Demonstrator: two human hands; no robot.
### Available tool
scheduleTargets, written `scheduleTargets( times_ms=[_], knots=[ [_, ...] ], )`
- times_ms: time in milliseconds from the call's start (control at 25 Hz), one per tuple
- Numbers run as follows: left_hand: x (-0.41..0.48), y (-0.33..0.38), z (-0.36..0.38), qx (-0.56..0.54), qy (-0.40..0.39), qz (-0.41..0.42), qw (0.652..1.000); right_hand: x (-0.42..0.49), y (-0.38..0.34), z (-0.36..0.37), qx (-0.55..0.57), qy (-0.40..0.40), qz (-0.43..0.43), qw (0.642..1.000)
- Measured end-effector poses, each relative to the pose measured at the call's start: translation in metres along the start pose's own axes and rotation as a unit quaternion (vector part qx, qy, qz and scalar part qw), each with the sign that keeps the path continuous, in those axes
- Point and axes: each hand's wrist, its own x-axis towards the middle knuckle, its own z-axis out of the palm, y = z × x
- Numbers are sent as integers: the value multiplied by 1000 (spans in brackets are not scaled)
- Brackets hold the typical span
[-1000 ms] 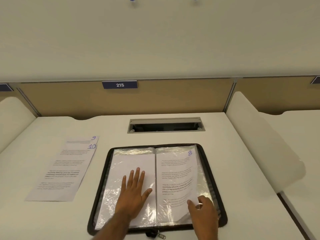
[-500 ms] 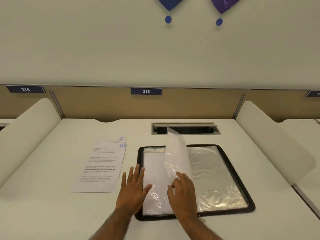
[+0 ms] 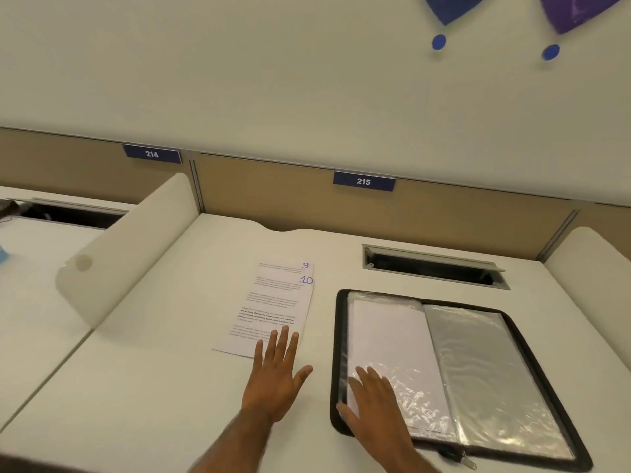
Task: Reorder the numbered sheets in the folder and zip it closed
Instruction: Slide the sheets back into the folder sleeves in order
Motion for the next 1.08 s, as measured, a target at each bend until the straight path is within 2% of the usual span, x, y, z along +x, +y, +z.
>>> scheduleTargets(
  times_ms=[120,360,520,720,840,920,1080],
  knots=[
    [11,-15,-7,2,-3,-19,1000,33,-9,7,0,-27,23,999],
    [48,-62,-32,35,27,-55,998,118,-34,14,2,-3,-5,1000],
    [67,-87,-35,46,18,-70,996,152,-57,1,22,-26,-14,999],
    [107,-130,-39,26,-34,-55,998,195,-87,4,36,-36,-3,999],
    [129,-161,-37,-9,-76,-32,997,215,-107,22,13,-53,-8,998],
    [144,-181,-31,-34,-48,25,998,224,-119,34,1,-72,-1,997],
    [158,-214,-20,-77,-67,109,989,224,-131,50,-13,-108,-17,994]
  ],
)
